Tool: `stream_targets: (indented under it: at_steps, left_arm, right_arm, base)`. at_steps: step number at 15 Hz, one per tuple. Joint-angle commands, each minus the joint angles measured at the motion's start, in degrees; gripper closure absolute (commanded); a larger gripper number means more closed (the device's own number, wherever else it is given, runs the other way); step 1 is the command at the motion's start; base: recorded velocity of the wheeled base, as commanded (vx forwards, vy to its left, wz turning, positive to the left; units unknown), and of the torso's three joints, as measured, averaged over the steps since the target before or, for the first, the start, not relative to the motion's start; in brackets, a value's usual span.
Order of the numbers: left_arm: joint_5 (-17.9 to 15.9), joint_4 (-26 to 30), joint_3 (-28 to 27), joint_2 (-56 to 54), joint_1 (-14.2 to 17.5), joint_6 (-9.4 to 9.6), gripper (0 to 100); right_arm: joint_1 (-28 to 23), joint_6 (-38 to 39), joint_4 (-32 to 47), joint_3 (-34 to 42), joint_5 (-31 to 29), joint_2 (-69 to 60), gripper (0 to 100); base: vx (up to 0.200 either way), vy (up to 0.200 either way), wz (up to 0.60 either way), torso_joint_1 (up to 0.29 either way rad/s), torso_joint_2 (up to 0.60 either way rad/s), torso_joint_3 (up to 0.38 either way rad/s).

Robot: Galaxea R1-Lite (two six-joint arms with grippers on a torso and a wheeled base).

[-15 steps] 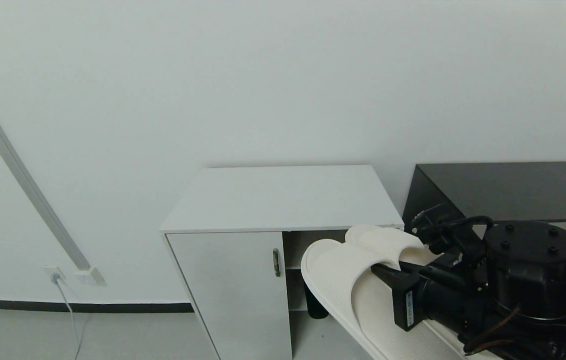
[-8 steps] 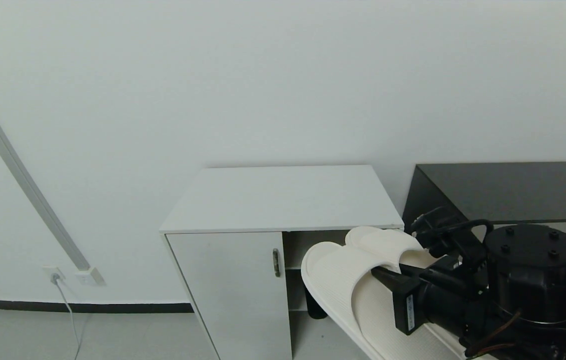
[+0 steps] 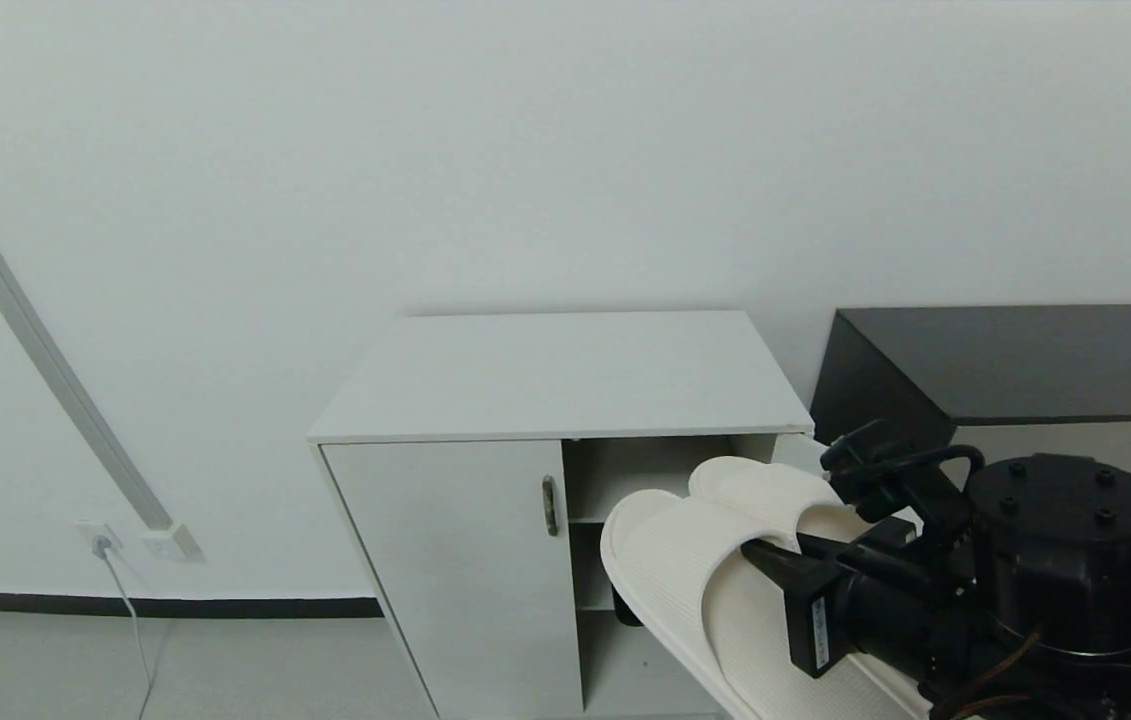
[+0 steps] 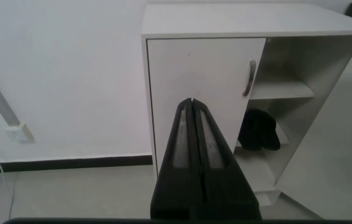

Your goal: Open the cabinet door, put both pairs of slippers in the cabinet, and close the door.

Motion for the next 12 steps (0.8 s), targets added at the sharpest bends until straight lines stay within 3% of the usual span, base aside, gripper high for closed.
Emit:
stream_targets:
  at_steps: [1, 12]
  left_arm:
    - [0.0, 0.0, -0.09, 0.07, 0.01, -0.11, 100]
    - [0.0, 0.0, 0.0, 0.07, 0.01, -0.28, 100]
  right_arm:
    - [0.04, 0.01, 0.01, 0.31, 0.01, 0.04, 100]
    - [0.31, -0.08, -0.6, 0.83, -0.07, 0.21, 100]
  base:
    - [0.0, 0.0, 0.0, -0.203, 0.5, 0.295]
    - [0.0, 0.0, 0.0, -0.211, 0.54, 0.32]
